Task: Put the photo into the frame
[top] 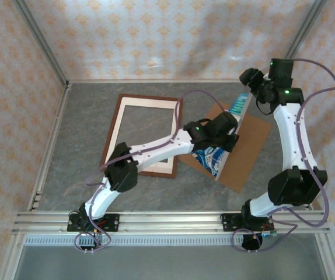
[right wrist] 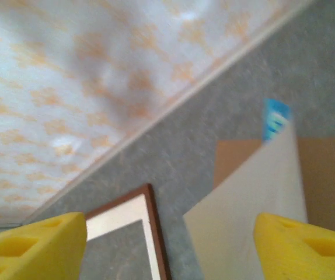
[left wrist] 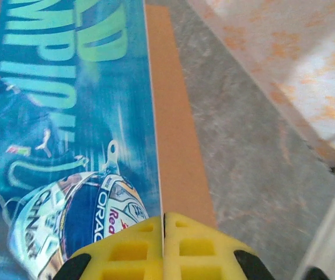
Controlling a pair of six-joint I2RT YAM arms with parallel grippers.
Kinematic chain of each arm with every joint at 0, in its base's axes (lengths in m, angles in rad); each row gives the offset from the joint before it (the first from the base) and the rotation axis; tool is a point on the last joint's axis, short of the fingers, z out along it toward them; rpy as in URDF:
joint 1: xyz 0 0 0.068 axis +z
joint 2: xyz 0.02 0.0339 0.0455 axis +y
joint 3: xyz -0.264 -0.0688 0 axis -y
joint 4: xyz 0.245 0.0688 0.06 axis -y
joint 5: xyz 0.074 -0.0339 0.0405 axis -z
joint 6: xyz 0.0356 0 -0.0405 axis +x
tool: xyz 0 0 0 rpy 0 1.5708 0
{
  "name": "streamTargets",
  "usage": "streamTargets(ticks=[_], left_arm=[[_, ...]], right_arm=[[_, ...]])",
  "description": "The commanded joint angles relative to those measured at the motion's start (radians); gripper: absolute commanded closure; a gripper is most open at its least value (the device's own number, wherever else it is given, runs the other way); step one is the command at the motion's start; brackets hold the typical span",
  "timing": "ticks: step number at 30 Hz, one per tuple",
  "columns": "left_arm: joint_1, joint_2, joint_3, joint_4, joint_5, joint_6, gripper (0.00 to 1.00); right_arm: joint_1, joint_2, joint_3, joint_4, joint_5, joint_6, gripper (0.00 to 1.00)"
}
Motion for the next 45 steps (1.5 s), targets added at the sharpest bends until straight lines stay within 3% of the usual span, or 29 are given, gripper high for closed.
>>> streamTargets(ticks=[1,5,9,14,21,26,35,45], left_arm=[[0.071,-0.156,-0.039,0.040,0.216,-0.033,1.00],[0.181,-0.317,-0.161,0.032,0.456,-0.113,1.00],[0.364,-0.497,-0.421,0.177,0.650,-0.303,1.00],[0.619,-0.536,-0.630,0.080,0.747,-0.287,1.00],[0.849,-0.398,-0.617,-0.311,0.591,0.085,1.00],[0.925,-0.326,-0.569,-0.445,0.457,0.212,1.00],[0.949,-0.224,-0.399,-0.618,0.270,0.333,1.00],[0.949,-0.150,-0.253,-0.687,0.183,0.378,1.00]], right_arm=[[-0.010,-0.091,0.118,0.031,0.008,0.007,0.20],[-0.010,-0.135,0.185,0.041,0.037,0.004,0.18],[-0.008,-0.173,0.166,0.063,0.059,-0.004,0.18],[-0.001,-0.156,0.077,0.085,0.057,-0.013,0.18],[0.014,-0.085,-0.033,0.107,0.019,-0.026,0.19],[0.022,-0.066,-0.123,0.151,0.012,-0.021,0.19],[0.120,-0.021,-0.264,0.201,-0.002,-0.080,0.20],[0.183,0.042,-0.342,0.247,-0.027,-0.081,0.21]])
